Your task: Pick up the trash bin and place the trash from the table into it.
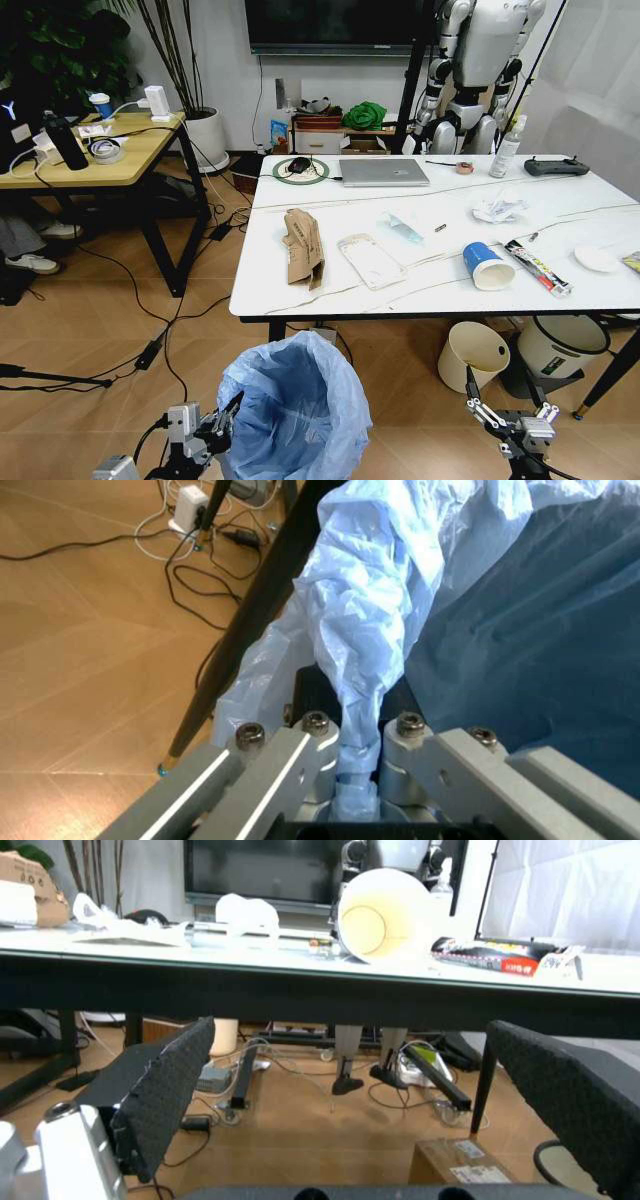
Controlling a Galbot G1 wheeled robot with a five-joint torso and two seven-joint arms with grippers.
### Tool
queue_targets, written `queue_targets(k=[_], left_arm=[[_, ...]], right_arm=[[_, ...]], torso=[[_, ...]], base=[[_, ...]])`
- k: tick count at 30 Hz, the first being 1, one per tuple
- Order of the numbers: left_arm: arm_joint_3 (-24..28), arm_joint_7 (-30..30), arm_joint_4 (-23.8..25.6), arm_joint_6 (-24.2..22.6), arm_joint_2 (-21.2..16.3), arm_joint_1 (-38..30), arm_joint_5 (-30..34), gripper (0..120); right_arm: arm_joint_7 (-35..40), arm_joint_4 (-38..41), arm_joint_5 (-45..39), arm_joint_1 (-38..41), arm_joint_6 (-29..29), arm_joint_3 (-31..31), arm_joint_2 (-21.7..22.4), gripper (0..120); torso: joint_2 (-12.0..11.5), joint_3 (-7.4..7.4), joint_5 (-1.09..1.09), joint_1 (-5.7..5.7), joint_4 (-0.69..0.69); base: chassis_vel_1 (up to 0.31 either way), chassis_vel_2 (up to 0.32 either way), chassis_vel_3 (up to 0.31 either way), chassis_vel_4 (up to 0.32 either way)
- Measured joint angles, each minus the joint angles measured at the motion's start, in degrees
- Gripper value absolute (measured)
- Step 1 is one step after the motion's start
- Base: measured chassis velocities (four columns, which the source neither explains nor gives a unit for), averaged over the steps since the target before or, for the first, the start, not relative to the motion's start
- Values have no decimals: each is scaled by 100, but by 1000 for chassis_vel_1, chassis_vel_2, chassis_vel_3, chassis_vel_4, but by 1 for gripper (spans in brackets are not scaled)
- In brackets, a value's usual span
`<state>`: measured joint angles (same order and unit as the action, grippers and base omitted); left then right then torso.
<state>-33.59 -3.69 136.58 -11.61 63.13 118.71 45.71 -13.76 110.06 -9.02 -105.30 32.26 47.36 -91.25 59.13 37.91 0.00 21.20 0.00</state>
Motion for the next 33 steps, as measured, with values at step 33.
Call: queue_targets(k=[33], left_arm=[[165,-293,60,130,32,62,-301,0]], right_arm=[[32,29,-139,-8,-58,-19,154,100]], torso=[[720,405,1,316,0]], base=[[0,0,0,0]])
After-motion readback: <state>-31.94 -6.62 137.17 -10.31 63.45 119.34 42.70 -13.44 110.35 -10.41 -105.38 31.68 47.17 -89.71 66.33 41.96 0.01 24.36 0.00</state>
